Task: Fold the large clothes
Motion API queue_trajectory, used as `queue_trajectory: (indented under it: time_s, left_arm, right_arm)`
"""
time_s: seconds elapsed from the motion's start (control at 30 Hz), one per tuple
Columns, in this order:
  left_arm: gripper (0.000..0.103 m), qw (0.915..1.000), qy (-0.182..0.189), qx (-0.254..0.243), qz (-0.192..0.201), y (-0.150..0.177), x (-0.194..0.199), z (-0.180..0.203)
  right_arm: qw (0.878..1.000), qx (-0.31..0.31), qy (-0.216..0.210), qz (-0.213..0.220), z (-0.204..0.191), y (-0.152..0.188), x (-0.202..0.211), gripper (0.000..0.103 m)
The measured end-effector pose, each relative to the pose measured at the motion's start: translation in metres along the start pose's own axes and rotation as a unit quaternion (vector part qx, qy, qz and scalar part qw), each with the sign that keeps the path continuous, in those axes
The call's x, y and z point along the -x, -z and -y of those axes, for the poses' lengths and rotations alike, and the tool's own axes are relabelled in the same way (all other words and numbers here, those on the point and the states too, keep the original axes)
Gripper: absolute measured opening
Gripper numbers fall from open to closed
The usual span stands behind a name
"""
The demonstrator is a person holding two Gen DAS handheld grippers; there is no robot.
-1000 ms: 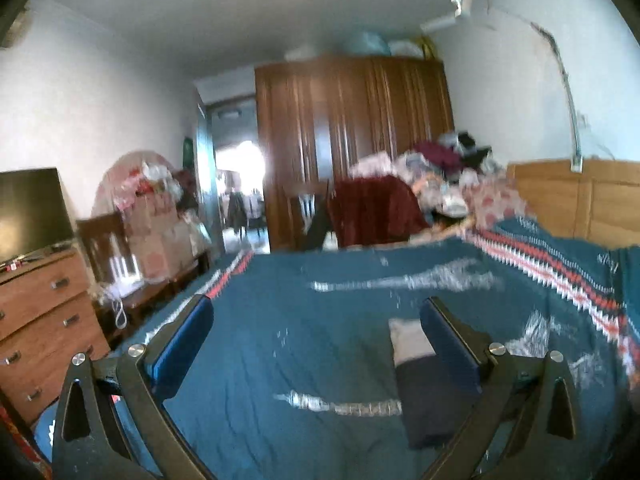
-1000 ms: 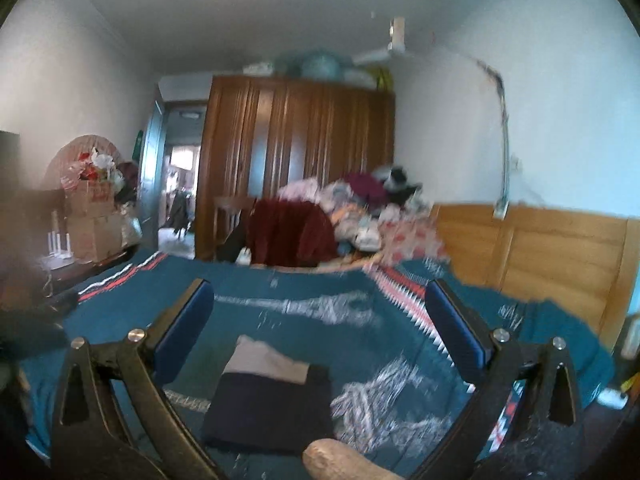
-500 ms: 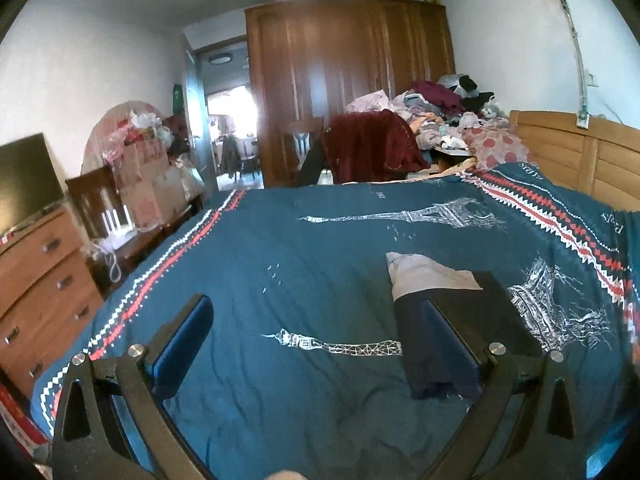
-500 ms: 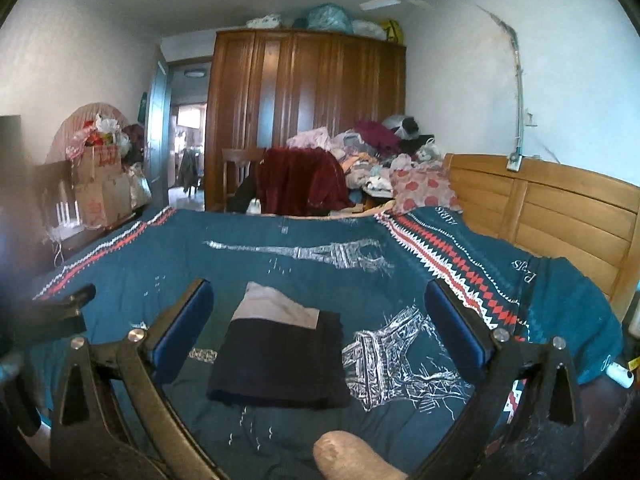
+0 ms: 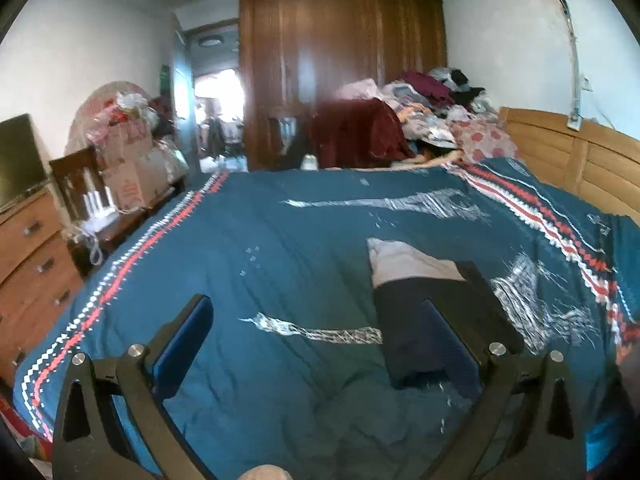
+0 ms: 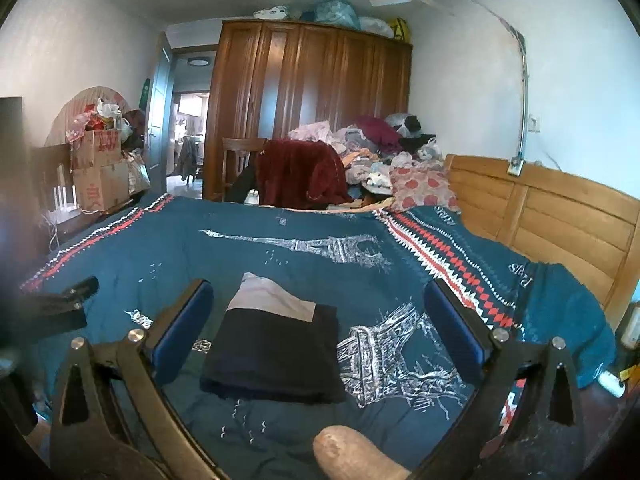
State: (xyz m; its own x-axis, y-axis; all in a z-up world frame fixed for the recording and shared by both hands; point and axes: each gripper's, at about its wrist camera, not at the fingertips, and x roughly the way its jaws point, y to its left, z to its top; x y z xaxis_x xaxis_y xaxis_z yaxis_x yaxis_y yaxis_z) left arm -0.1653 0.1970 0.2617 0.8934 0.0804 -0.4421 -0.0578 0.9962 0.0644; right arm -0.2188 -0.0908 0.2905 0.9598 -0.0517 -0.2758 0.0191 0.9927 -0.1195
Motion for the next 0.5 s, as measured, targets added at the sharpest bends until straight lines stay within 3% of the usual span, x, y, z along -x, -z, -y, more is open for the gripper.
queue_trajectory:
  time_s: [0.17,0.5]
  left_arm:
    - [0.103,0.9993,0.006,0.014,0.034,-0.005,0.017,0.001]
    - [0.103,0.9991,0.011,0.035,0.022,-0.003,0.014,-0.004]
  right_arm:
    - [0.999,0.025,0.014,0.030,-0.006,-0.005,0.011,0.103]
    - [0.999,0.035,0.005,0.018,-0.008,0.003,0.006,0.103]
